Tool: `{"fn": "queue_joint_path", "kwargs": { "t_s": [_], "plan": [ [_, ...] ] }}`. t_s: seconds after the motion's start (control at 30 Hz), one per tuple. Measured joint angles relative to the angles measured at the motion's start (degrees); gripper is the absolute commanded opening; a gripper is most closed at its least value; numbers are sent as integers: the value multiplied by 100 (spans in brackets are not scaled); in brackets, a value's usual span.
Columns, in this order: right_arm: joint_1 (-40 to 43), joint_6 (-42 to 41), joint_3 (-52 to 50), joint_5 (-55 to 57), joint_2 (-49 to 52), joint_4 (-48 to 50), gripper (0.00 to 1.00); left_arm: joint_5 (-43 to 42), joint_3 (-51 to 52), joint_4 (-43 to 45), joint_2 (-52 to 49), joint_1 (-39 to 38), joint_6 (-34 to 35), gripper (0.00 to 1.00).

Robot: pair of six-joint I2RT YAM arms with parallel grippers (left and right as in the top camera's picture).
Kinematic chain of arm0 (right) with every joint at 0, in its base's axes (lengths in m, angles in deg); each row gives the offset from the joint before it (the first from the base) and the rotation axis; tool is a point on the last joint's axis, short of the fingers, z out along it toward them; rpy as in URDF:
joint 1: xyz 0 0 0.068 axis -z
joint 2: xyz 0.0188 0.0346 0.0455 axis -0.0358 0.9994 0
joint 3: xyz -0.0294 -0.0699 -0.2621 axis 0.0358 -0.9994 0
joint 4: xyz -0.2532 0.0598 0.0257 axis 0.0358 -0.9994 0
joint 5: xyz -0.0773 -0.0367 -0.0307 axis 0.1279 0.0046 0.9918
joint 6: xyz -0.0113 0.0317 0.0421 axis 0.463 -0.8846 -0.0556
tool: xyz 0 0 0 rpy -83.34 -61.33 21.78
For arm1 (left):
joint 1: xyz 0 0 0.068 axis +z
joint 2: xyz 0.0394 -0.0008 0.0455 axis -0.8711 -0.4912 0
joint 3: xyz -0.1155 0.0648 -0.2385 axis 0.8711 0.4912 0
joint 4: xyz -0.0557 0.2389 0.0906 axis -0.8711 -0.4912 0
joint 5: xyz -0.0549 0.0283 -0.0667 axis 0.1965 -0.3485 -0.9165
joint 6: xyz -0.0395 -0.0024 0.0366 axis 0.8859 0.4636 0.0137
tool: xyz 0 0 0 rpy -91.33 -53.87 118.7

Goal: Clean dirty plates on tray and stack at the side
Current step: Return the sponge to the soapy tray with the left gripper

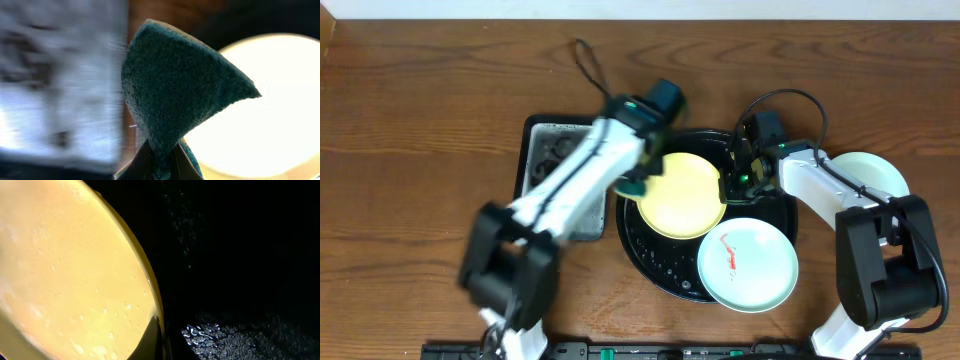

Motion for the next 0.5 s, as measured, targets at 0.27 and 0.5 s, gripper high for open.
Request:
{"fn": "queue_joint_path", "kwargs": {
  "t_s": [0.27,0.5],
  "plan": [
    [0,2,-28,424,-275,-229,1,476,295,-219,616,1233,-173,7],
    [-2,24,-39,1021,-1211,-529,1,-7,1626,535,494,1808,-555,16]
  ]
}}
